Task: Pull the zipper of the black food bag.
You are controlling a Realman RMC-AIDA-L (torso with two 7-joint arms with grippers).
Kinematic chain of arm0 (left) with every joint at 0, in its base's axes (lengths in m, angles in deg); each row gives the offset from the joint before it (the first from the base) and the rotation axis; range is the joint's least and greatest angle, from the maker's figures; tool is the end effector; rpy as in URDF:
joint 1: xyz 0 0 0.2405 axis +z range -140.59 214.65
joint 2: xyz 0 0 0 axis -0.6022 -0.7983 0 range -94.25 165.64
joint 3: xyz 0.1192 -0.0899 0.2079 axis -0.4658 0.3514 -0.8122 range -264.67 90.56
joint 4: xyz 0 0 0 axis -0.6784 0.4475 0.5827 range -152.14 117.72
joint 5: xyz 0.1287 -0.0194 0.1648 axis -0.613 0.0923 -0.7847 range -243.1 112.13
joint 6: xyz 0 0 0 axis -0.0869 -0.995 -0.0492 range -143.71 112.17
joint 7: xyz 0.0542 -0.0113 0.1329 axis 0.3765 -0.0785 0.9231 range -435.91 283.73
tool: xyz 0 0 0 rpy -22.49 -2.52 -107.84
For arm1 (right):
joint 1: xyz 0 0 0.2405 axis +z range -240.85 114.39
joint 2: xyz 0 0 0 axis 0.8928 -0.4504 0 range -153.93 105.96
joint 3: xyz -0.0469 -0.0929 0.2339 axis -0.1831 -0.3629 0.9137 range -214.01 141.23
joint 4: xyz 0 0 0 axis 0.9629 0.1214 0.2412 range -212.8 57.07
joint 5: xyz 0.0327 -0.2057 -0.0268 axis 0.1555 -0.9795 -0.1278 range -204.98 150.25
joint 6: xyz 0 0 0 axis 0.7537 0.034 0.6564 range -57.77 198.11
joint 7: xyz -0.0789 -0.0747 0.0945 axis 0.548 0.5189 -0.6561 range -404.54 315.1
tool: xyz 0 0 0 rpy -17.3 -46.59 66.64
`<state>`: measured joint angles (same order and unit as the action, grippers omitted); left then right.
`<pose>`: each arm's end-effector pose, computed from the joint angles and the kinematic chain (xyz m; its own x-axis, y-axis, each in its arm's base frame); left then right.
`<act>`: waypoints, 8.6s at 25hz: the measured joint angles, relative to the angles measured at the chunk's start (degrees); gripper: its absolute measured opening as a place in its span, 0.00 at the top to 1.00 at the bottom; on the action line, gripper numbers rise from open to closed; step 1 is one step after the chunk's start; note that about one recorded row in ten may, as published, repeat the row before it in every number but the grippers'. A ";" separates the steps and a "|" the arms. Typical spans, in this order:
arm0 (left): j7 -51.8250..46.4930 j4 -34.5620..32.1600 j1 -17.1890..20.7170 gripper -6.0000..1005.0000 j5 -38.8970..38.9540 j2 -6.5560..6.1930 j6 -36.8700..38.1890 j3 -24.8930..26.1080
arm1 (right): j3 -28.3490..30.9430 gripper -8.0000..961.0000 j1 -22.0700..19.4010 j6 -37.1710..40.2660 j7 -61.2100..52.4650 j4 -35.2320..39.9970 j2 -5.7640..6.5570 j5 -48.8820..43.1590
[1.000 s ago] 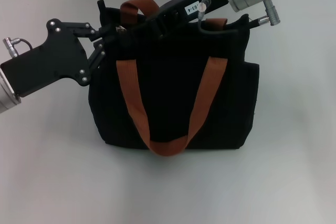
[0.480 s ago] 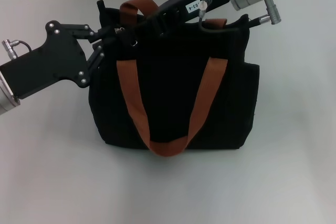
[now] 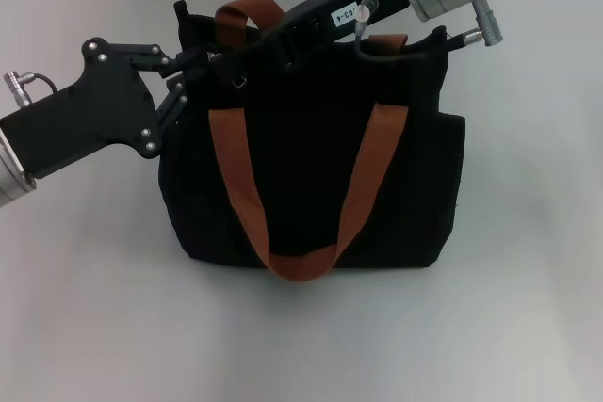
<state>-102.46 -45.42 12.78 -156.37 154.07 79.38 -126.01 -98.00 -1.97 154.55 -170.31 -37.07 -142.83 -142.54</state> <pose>-0.2678 0.3058 0.0189 0.7585 -0.4245 0.4944 0.0201 -0.7430 -0.6690 0.0492 0.4015 -0.0422 0.8379 -0.5084 -0.1985 -0.4892 -0.8609 0.1399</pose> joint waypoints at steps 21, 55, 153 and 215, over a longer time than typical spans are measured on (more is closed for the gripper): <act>0.00 0.07 0.05 0.93 0.01 0.00 -0.15 0.51 | 0.17 0.99 -1.21 0.48 0.77 2.09 -0.06 0.40; 0.00 0.26 0.00 0.93 0.00 0.01 0.03 0.72 | -1.77 0.99 -4.51 -0.12 -1.91 6.19 -0.22 -0.77; 0.00 0.44 -0.38 0.93 0.10 0.09 1.74 0.76 | -4.00 0.75 -4.47 1.15 -5.48 8.05 -0.51 0.36; 0.53 0.62 -0.18 0.93 0.85 0.09 2.40 0.81 | -5.55 0.78 -4.86 -1.53 -5.66 7.46 -0.43 0.87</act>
<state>-101.93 -44.80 12.59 -155.52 154.17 81.78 -125.20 -103.55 -6.83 153.01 -175.96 -29.62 -143.26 -141.67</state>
